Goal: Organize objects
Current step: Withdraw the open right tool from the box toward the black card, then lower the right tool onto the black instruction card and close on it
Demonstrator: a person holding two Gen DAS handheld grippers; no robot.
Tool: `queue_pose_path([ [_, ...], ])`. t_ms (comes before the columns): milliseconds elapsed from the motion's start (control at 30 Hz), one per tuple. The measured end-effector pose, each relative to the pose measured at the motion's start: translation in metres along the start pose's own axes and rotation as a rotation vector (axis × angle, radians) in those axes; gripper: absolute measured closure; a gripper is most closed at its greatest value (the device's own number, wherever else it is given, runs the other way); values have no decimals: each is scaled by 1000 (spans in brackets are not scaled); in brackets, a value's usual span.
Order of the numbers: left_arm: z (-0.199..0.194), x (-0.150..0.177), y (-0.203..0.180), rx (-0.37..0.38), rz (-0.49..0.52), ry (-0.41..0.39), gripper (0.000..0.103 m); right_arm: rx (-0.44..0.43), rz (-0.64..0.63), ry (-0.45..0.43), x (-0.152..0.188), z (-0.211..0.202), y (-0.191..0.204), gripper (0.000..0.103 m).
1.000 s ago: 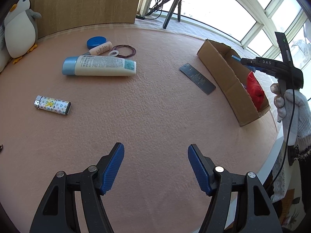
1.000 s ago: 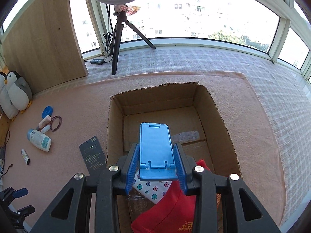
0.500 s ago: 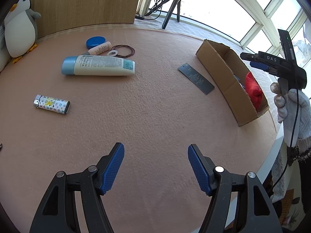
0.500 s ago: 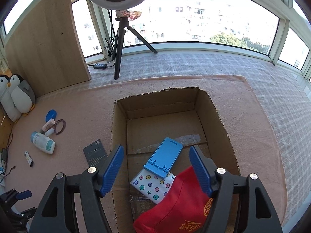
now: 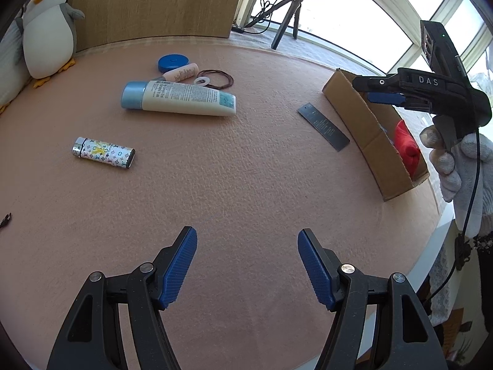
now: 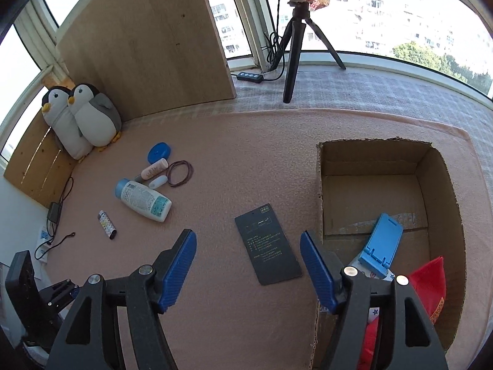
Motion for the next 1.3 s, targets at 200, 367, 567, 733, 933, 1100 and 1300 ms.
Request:
queue_pose_path([
  [200, -8, 3, 14, -8, -25, -10, 32, 5, -36, 118, -6, 46, 18, 37],
  [367, -14, 4, 26, -16, -48, -19, 32, 49, -21, 176, -8, 75, 13, 37],
  [567, -14, 6, 38, -20, -71, -15, 32, 110, -2, 218, -9, 94, 2, 37],
  [733, -15, 6, 42, -17, -74, -17, 32, 119, 5, 242, -11, 107, 4, 37],
  [933, -14, 5, 47, -14, -83, -16, 32, 141, 14, 291, -5, 120, 4, 37],
  [1100, -13, 4, 49, -10, -88, -19, 32, 142, 30, 309, 0, 119, 2, 31],
  [1300, -13, 2, 48, -1, -85, -19, 32, 71, 49, 344, 13, 112, 11, 26],
])
Point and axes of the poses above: each gripper's, at about its wrist camera, not at the fingertips, and z roughly the way its jaws point, y to its left, x to its underside, the point moved 7 cm from there along z, roughly the way its jaws point, and after that the axes turned 9 degrees about -z, right-handed, at the moved point
